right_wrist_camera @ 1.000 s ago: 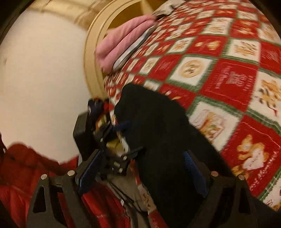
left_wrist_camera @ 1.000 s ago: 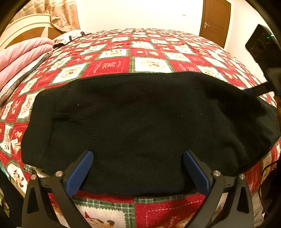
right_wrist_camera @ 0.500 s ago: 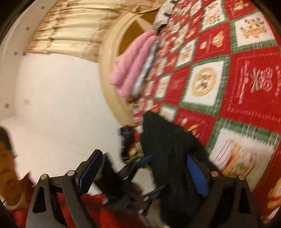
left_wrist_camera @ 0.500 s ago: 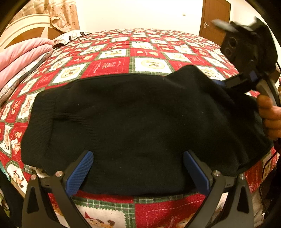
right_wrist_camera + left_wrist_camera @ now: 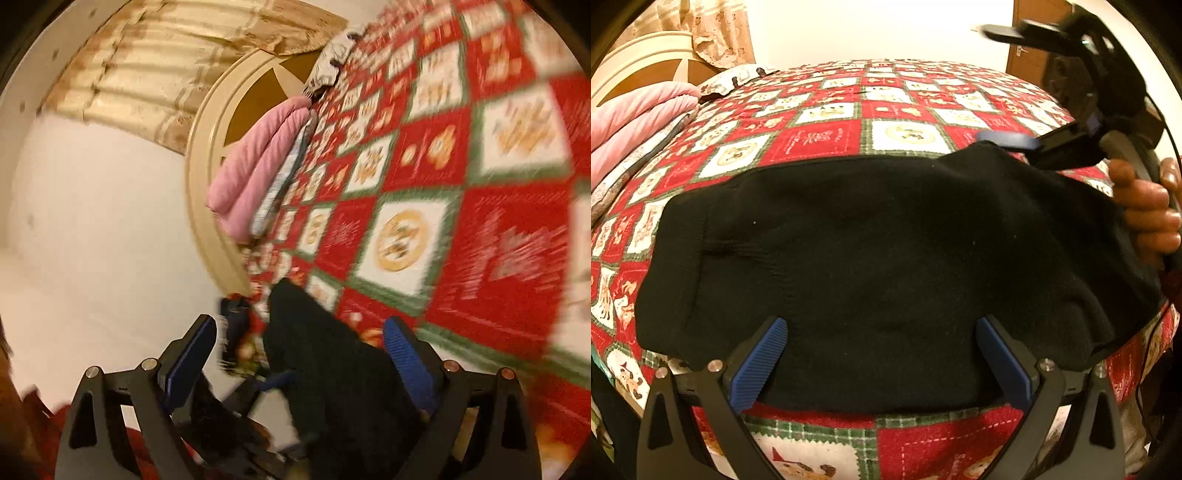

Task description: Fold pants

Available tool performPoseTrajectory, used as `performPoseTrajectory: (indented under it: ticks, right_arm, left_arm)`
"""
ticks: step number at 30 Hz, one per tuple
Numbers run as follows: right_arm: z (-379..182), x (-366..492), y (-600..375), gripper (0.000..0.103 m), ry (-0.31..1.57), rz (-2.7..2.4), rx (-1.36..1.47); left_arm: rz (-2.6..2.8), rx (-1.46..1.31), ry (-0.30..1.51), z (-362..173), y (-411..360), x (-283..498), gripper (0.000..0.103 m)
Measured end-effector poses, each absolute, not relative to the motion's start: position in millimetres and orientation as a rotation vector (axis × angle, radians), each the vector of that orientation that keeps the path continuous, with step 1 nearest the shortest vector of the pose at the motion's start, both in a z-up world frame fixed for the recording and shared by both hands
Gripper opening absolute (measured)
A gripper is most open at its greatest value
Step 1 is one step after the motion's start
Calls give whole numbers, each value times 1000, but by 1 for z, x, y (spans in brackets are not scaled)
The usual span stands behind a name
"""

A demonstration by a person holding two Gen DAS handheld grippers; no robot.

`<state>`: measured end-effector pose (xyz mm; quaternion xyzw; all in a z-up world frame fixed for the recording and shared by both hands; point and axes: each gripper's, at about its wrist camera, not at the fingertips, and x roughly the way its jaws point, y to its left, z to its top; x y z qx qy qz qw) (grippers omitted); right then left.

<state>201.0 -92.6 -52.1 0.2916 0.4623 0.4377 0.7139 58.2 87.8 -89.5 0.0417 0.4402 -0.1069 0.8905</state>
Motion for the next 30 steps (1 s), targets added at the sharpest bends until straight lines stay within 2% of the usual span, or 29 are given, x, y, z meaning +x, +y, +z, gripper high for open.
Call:
performPoseTrajectory:
  ticks: [1, 2, 3, 5, 9, 13, 17, 19, 22, 24, 28, 30]
  right_arm:
    - [-44, 196, -100, 92, 1010, 937, 573]
    - [-38, 188, -109, 84, 992, 915, 502]
    - [-32, 181, -116, 60, 983, 900, 435]
    - [-34, 177, -122, 30, 1032, 873, 369]
    - [-44, 163, -113, 28, 1077, 742, 81]
    - [-49, 169, -117, 28, 1090, 809, 227]
    - [-62, 190, -86, 29, 1101, 852, 247]
    - [-74, 193, -67, 29, 1161, 850, 201]
    - [-73, 184, -59, 28, 1112, 838, 134]
    - [-71, 178, -60, 8, 1123, 791, 105]
    - [-55, 154, -55, 7, 1025, 657, -37]
    - [-40, 148, -66, 6, 936, 545, -22]
  left_arm:
    - [-222, 88, 910, -90, 88, 58, 103]
    - [-221, 89, 907, -90, 87, 58, 103]
    - [-221, 90, 904, -90, 87, 57, 103]
    - [-217, 92, 897, -91, 86, 57, 103]
    - [-216, 90, 902, -90, 87, 58, 103]
    - [-212, 92, 904, -90, 86, 58, 103]
    - [-209, 91, 907, -90, 86, 59, 103]
    - [-209, 91, 910, -90, 86, 58, 103]
    - [-213, 89, 913, -90, 87, 59, 103]
    - [-214, 91, 908, -90, 87, 59, 103]
    - [-215, 91, 904, -90, 87, 58, 103]
    - [-217, 89, 903, -90, 87, 58, 103]
